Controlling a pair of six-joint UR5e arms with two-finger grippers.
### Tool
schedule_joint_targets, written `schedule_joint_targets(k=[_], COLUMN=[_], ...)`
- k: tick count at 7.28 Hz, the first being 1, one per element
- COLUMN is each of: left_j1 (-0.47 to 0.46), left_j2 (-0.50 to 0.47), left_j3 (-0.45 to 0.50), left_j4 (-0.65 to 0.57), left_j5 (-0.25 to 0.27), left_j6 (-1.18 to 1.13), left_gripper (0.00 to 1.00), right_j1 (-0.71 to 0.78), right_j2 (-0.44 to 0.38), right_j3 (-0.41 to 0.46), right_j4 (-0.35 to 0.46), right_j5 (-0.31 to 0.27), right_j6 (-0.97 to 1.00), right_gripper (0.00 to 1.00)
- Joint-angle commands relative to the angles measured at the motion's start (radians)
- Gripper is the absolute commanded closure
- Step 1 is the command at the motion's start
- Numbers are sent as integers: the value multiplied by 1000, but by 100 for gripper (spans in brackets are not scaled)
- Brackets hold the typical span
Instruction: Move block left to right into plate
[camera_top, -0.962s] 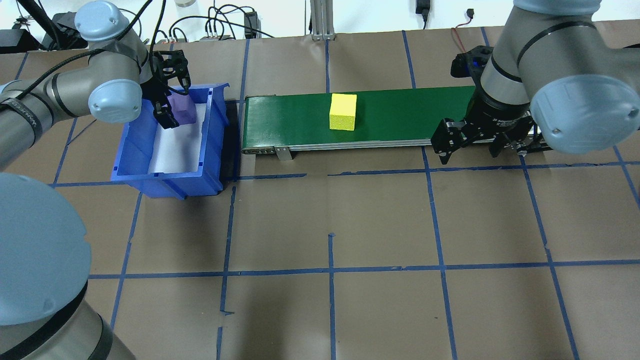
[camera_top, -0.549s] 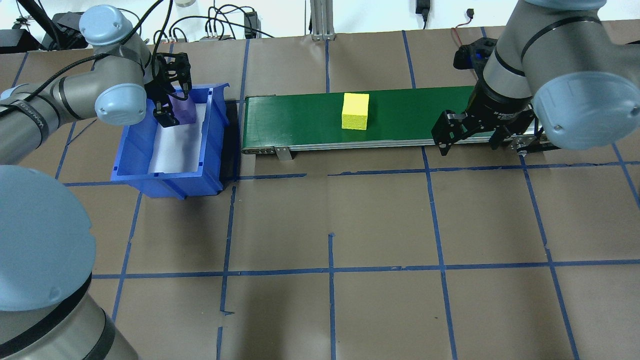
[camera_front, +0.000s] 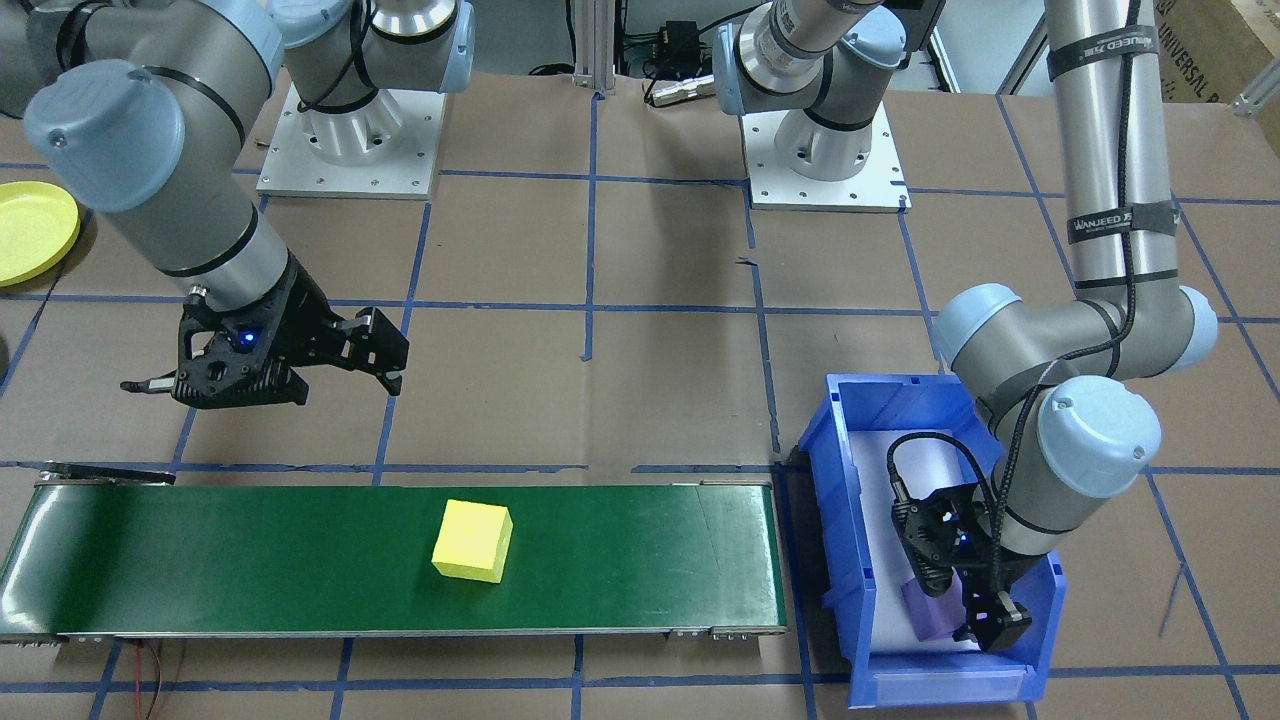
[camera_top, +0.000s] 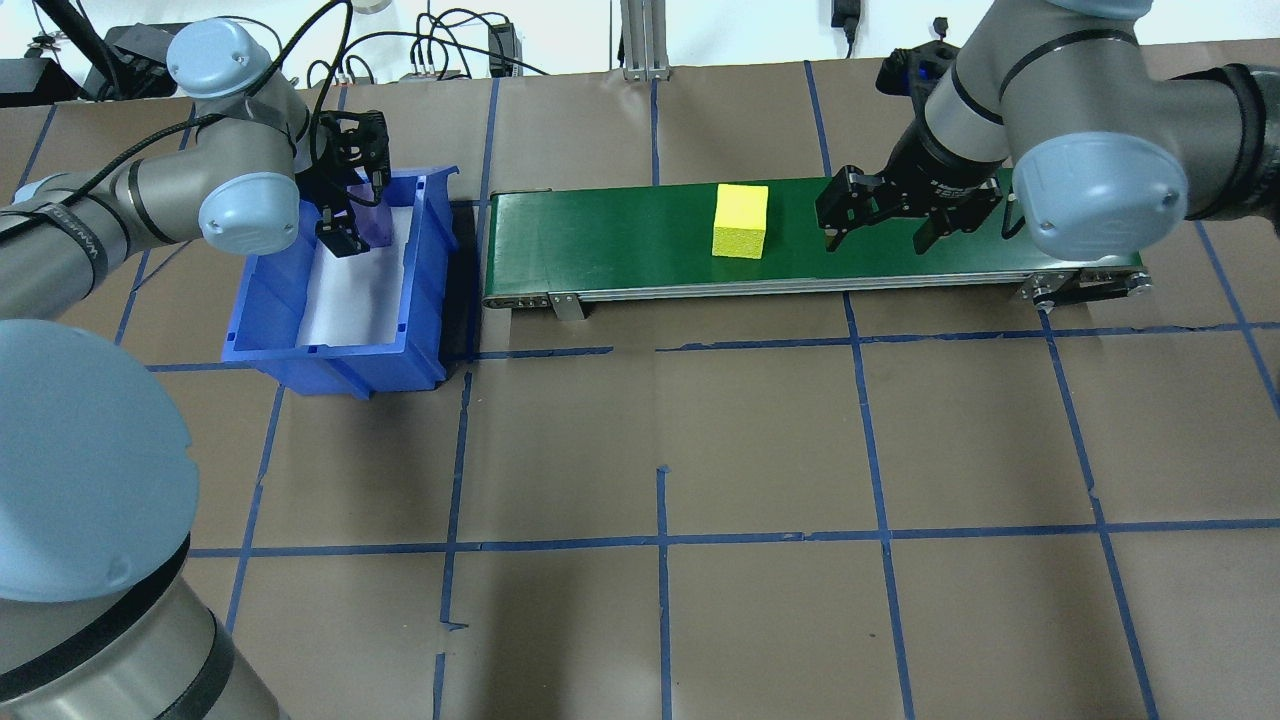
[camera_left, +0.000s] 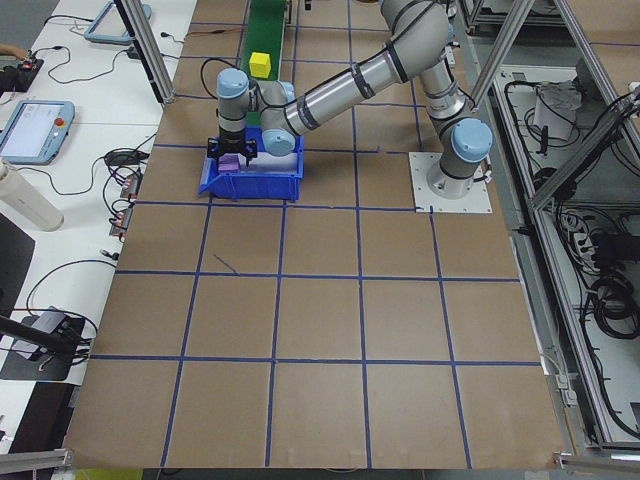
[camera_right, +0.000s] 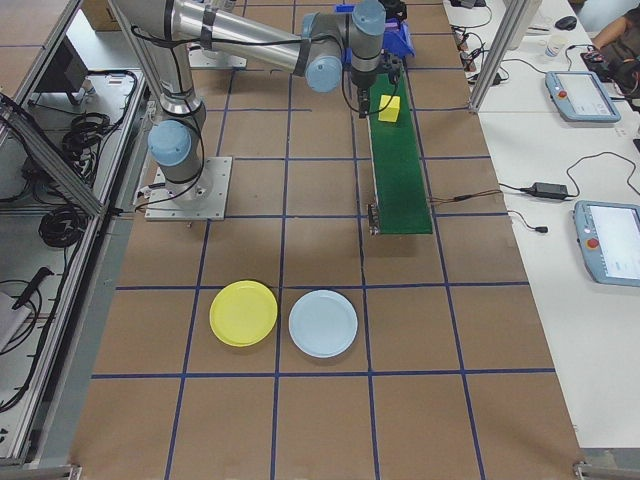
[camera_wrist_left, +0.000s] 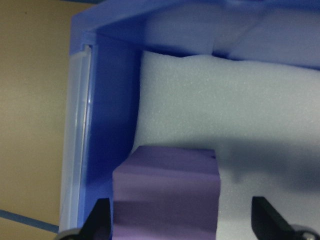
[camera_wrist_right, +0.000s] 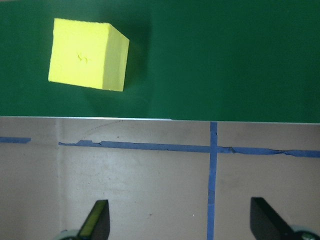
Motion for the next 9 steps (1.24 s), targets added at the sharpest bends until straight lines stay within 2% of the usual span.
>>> schedule_joint_targets(k=[1,2,3,4,5,6,7,9], left_j1=[0,0,0,0,0,-2,-3,-44], left_j2=[-21,-22,-20,-9,18,56,102,211], left_j3=[-18,-18,-18,-16,-13,-18,-20,-9], left_j4=[-4,-9,-10,-12,-9,-9,-18,-209], left_j5=[-6,-7,-4,3,-4,-10,-9,-7], left_j6=[2,2,2,-10,-72,-244,-445,-705], left_gripper=[1,11,34,51,52,52,52,52], right_j1=[1,0,0,0,0,0,0,-2], right_j2=[53,81,116,151,190,219,251,273], right_j3=[-36,-37,-51,-90,-129,-149,-158,-149], right_j4=[-22,-70,-118,-120,-120,-120,-135,-178], right_j5=[38,62,64,64,87,119,119,112], right_j6=[8,12,15,41,49,55,55,52], right_gripper=[0,0,0,0,0,0,0,0])
